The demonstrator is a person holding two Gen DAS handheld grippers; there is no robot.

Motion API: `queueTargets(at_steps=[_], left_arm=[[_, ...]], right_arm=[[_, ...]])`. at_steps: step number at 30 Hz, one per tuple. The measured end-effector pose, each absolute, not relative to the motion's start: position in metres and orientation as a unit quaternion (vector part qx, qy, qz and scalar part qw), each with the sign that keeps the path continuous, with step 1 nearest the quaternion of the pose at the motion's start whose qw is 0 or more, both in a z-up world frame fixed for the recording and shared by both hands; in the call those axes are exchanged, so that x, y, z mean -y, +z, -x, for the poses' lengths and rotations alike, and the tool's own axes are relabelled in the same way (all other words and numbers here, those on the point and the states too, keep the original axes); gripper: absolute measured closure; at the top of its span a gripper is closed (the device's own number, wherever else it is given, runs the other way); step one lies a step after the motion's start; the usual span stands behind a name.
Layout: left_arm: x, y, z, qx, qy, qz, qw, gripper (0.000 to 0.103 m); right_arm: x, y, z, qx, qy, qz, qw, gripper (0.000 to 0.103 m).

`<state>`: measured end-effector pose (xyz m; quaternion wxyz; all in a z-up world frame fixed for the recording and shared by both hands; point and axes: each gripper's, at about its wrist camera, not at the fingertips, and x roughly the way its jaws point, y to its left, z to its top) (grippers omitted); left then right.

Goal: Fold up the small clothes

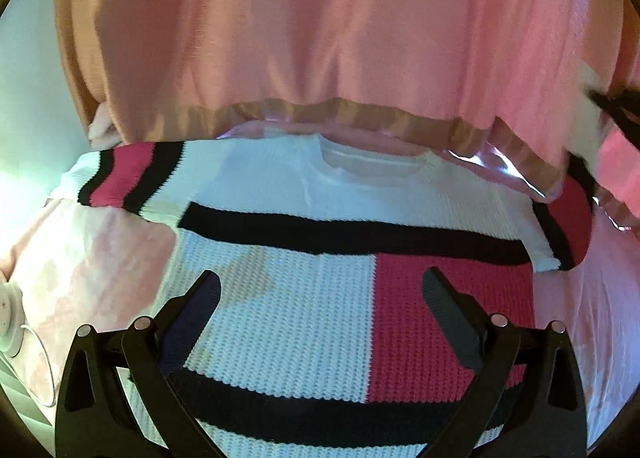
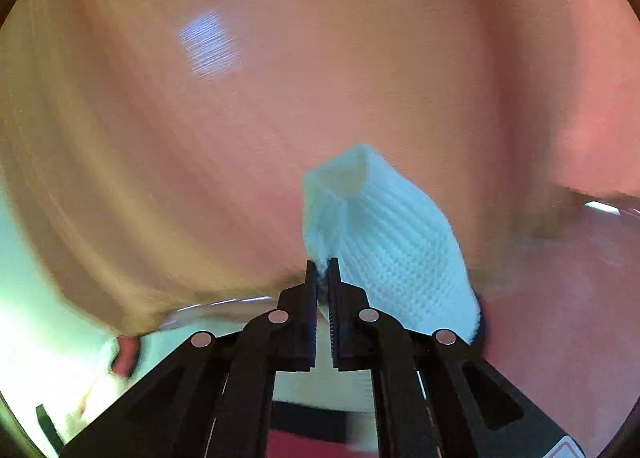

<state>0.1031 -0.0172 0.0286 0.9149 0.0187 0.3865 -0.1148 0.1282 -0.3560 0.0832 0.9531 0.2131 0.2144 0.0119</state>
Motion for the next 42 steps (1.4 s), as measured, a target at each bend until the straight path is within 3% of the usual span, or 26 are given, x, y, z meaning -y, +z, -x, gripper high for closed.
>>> queueTargets(at_steps=[4, 6, 9, 10, 13, 20, 24, 27, 29, 30, 31, 32, 33, 38, 42], left_arm=[[-0.003, 0.033, -0.109, -0.379, -0.101, -0.002, 0.920, 0.005], [-0.013, 0.033, -0.115, -0.377, -0.092, 0.002, 0.922, 0.005], [-0.029, 0.029, -0.128, -0.386, -0.082, 0.011, 0.919, 0.005], [-0.034, 0.027, -0.133, -0.390, -0.084, 0.015, 0.917, 0.005], [-0.045, 0.021, -0.150, -0.395, -0.087, 0.028, 0.914, 0.005], [-0.035, -0.030, -0.209, -0.459, -0.099, 0.071, 0.880, 0.005], [-0.020, -0.064, -0.236, -0.505, -0.105, 0.115, 0.849, 0.005], [-0.018, -0.080, -0.246, -0.513, -0.080, 0.137, 0.844, 0.015], [-0.017, -0.077, -0.249, -0.496, -0.072, 0.139, 0.854, 0.038], [-0.016, -0.076, -0.253, -0.493, -0.088, 0.139, 0.854, 0.064], [-0.015, -0.076, -0.255, -0.495, -0.096, 0.140, 0.852, 0.079], [-0.015, -0.077, -0.257, -0.494, -0.098, 0.142, 0.852, 0.085], [-0.016, -0.077, -0.258, -0.492, -0.097, 0.141, 0.854, 0.095], [-0.019, -0.077, -0.264, -0.485, -0.101, 0.131, 0.859, 0.097], [-0.016, -0.082, -0.271, -0.486, -0.114, 0.121, 0.858, 0.097]], right_arm=[[0.220, 0.070, -0.197, -0.271, 0.101, -0.140, 0.947, 0.096], [0.167, 0.043, -0.220, -0.321, 0.137, -0.121, 0.929, 0.090], [0.133, 0.014, -0.226, -0.346, 0.143, -0.084, 0.923, 0.089], [0.136, 0.016, -0.217, -0.340, 0.140, -0.075, 0.927, 0.085], [0.177, 0.026, -0.179, -0.314, 0.088, -0.059, 0.943, 0.043], [0.306, -0.035, -0.089, -0.386, -0.077, -0.036, 0.919, 0.037], [0.340, -0.078, -0.089, -0.434, -0.090, -0.078, 0.893, 0.037], [0.334, -0.098, -0.104, -0.444, -0.078, -0.073, 0.890, 0.037], [0.329, -0.105, -0.115, -0.443, -0.074, -0.071, 0.891, 0.040], [0.329, -0.104, -0.121, -0.438, -0.072, -0.077, 0.893, 0.044], [0.330, -0.104, -0.122, -0.435, -0.068, -0.083, 0.894, 0.061], [0.331, -0.105, -0.127, -0.438, -0.070, -0.085, 0.892, 0.087], [0.335, -0.102, -0.129, -0.439, -0.075, -0.092, 0.891, 0.090], [0.375, -0.073, -0.100, -0.386, -0.116, -0.109, 0.909, 0.093], [0.396, -0.115, -0.098, -0.446, -0.135, -0.109, 0.878, 0.093]])
